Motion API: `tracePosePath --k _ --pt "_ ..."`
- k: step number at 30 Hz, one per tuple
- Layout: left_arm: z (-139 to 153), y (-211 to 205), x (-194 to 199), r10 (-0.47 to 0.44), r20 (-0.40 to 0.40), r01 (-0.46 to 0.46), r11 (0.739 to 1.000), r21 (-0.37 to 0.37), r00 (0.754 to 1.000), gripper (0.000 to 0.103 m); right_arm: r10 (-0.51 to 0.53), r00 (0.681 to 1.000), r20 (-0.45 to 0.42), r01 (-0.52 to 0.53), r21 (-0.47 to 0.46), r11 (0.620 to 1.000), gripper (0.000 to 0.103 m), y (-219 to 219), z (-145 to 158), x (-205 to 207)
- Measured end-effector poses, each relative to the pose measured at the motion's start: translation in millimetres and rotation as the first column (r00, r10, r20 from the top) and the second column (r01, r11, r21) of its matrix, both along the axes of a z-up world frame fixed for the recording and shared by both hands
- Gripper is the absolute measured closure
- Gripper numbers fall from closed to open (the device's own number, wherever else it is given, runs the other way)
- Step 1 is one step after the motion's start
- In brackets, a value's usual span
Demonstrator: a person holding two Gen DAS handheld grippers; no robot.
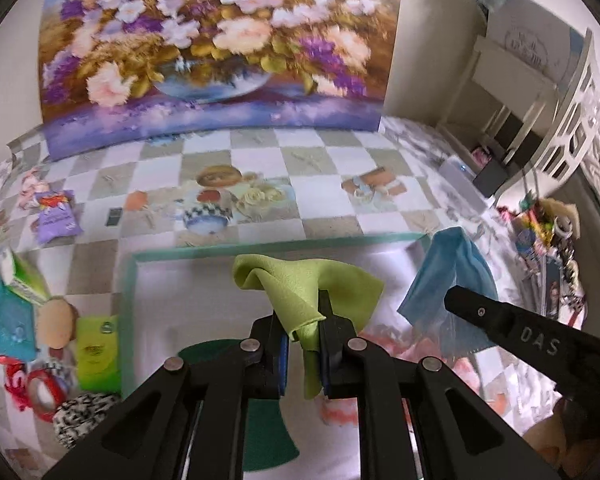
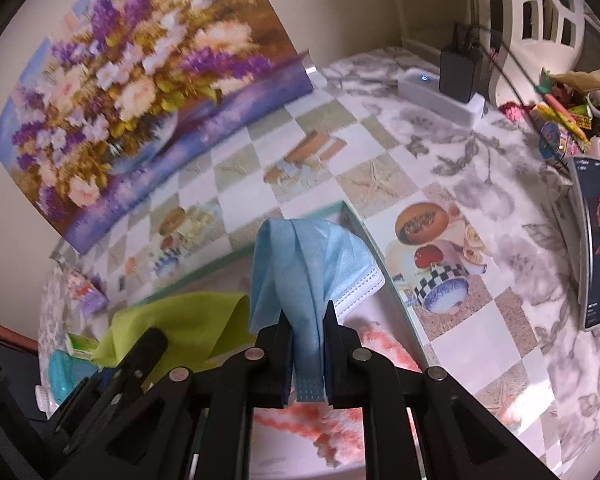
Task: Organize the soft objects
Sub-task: 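Open the right gripper over the tray dropping the mask while the left gripper releases the lime cloth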
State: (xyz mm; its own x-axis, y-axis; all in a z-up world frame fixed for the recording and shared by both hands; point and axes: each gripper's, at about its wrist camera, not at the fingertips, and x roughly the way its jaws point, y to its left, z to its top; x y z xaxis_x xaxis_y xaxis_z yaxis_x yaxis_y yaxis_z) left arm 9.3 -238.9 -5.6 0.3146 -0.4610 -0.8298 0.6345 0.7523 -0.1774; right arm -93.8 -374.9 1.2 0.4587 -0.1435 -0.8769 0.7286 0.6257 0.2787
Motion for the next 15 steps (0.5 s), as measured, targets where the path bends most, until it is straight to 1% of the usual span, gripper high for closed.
tracePosePath --k 4,8,13,15 --pt "-25 -3 7 0.012 -0.040 -0.011 1.000 0.029 0.999 0.091 0.013 0.999 -0.042 -0.013 0.018 1.000 0.090 -1 -19 5" --pt "-41 -2 12 0.030 -0.064 -0.026 0.998 0.059 0.998 0.091 0.021 0.998 -0.066 -0.018 0.045 0.999 0.089 -2 -31 7" --pt "-46 2 15 0.035 -0.072 -0.030 0.997 0.071 0.997 0.091 0.024 0.997 -0.078 -0.020 0.053 0.998 0.088 0 -36 8" --pt "-44 1 15 0.030 -0.086 -0.024 0.997 0.072 0.996 0.088 0.026 0.996 -0.083 -0.022 0.050 0.999 0.087 0 -35 8"
